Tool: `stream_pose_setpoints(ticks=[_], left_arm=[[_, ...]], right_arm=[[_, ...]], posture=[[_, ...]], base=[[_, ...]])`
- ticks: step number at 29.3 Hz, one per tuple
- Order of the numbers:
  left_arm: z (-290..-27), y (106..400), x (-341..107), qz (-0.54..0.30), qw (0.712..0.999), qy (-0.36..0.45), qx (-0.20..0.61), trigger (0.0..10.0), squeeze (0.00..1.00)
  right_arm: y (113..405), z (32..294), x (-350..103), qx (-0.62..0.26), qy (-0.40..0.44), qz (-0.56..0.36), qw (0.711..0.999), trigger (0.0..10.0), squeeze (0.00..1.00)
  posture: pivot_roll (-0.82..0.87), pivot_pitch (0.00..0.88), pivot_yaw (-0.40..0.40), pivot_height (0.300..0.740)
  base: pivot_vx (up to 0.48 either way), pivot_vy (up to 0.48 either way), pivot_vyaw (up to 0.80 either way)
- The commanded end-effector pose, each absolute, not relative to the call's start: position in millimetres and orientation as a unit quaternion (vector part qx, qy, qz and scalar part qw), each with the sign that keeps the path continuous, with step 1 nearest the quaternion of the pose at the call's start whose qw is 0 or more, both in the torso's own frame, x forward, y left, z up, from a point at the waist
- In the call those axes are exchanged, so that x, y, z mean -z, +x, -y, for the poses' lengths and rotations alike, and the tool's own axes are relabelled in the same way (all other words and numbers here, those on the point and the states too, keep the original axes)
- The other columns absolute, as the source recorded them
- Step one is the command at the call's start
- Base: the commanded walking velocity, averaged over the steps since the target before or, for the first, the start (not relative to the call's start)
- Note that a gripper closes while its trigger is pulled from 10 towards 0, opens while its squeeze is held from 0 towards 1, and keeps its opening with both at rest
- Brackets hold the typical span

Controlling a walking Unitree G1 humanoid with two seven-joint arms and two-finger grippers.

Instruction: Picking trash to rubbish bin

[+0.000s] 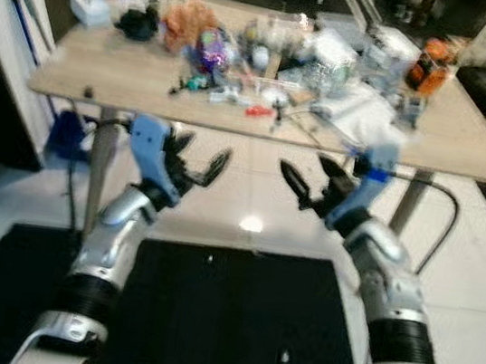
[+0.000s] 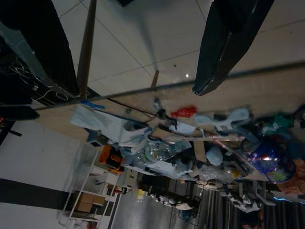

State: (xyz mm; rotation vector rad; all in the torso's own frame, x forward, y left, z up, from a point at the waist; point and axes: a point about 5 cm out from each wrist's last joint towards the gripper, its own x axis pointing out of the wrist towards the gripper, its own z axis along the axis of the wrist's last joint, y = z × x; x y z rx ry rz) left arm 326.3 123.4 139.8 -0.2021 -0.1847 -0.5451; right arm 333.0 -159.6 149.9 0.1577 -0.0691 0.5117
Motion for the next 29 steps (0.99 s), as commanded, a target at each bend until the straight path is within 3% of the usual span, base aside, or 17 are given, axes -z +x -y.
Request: stream_pose_setpoints(ticks=[1,29], left_arm=[[-118.9,326.1,-137.8,0.086,0.952,-0.101,0.275,10.0,0.0],[-120.4,329.2,-141.8,0.085,0.956,-0.097,0.264,10.0,0.0]], right_arm=[[332.5,165.0,-147.8,-0.246,0.074,0.03,0.966,10.0,0.0],[332.4,164.8,-147.6,-0.254,0.064,0.026,0.965,10.0,0.0]], posture=[[-0.05,0.0,-0.056,0.74],[-0.05,0.0,-0.053,0.74]], base=[[0.48,0.0,0.0],[0.48,0.0,0.0]])
